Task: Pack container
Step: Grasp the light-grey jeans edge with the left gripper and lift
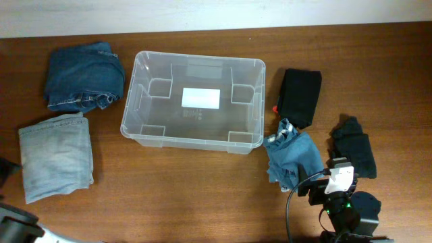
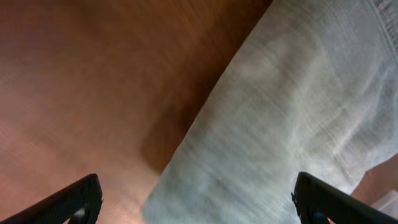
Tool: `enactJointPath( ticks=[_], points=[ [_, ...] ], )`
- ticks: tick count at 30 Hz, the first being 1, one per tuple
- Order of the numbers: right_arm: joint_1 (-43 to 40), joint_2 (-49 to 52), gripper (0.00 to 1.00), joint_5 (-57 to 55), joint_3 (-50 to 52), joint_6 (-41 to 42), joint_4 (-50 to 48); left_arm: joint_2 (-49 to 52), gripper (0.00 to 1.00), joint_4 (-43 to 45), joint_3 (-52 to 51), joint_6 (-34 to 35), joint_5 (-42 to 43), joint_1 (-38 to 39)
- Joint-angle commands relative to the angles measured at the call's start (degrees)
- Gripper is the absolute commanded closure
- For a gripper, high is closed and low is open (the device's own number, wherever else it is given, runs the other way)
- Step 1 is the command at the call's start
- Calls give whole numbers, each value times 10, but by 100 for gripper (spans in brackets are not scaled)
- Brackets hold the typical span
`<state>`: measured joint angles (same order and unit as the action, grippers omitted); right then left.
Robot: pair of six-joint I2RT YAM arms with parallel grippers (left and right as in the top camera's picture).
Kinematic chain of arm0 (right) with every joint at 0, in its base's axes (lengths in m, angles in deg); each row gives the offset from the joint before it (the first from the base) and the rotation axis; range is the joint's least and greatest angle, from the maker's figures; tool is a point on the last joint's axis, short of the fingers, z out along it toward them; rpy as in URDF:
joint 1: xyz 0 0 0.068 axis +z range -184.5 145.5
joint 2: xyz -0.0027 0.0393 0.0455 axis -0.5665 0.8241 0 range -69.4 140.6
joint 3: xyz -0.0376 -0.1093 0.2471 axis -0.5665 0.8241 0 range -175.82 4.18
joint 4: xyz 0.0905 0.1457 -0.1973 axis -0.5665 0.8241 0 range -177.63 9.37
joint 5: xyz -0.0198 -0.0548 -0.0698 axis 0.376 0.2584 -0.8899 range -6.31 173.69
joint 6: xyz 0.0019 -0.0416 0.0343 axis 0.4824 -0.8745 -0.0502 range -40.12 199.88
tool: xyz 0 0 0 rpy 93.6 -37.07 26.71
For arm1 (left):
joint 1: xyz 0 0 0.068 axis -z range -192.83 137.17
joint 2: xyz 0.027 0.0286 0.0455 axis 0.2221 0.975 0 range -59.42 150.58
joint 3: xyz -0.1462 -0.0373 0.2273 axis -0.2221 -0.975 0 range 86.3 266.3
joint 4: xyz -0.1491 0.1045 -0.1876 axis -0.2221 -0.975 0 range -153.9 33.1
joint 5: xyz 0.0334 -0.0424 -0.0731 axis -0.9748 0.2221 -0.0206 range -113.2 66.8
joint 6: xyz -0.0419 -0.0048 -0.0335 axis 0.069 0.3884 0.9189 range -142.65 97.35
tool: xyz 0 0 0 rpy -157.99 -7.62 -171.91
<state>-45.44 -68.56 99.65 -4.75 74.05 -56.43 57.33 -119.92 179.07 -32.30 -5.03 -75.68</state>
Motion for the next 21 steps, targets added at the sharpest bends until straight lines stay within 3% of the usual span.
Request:
enactJointPath(
  ticks=[1,6,11,13,14,17,21],
  points=[
    [-3,-4,2,1,3,5,0,54,2,9,-9,-88,109,-3],
    [-3,-4,2,1,3,5,0,119,4,6,-9,-148,197,-2],
    [-3,-4,2,1,3,5,0,168,11,6,-9,-158,196,1],
    [-3,-4,2,1,3,5,0,185,27,5,-9,-158,197,1],
    [-3,-4,2,1,3,5,0,188,41,5,-9,-158,201,1],
    [-3,-4,2,1,3,6,0,188,54,-9,-8,-158,255,1],
    [-3,-4,2,1,3,5,0,188,81,-54,-5,-158,297,1]
  ],
)
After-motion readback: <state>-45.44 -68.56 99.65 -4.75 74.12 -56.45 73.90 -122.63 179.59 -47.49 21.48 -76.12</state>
